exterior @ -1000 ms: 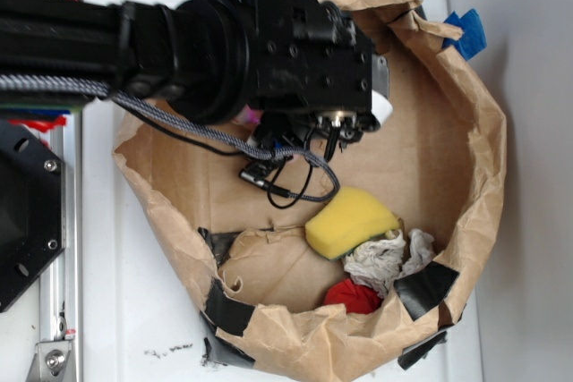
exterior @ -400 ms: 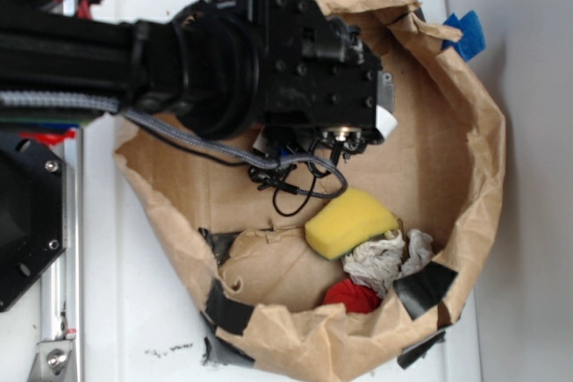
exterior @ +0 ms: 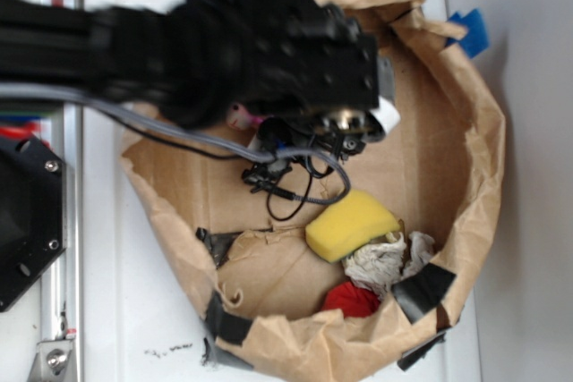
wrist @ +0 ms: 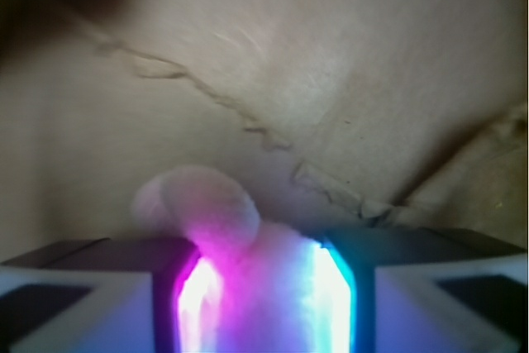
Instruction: Grab the pink bunny.
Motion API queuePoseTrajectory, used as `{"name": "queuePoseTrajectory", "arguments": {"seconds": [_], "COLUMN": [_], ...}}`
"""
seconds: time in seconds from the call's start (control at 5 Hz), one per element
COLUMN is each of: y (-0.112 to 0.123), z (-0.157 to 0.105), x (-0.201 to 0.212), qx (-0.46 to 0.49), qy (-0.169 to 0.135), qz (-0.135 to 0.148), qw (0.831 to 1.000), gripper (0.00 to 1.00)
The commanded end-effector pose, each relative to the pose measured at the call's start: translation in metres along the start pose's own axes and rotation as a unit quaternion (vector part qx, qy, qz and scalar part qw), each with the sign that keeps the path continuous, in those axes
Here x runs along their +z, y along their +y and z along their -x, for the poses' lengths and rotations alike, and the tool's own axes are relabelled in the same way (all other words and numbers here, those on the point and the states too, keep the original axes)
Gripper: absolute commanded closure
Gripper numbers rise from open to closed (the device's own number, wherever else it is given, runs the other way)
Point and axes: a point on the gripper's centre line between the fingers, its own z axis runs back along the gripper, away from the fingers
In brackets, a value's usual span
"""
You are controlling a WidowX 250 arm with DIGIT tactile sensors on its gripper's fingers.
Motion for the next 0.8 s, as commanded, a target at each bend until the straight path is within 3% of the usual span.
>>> {"name": "queuePoseTrajectory", "arguments": {"seconds": [0.0, 0.4, 0.6], "y": [-0.004, -0.003, 0.012], "z": [-0.014, -0.010, -0.029], "x": [0.119, 0.137, 0.138], "qx": [0.068, 0.147, 0.157], "qy": [-0.131, -0.137, -0.140], "qz": [0.015, 0.026, 0.030], "qw": [0.989, 0.979, 0.977], "gripper": [1.00, 1.00, 1.00]}}
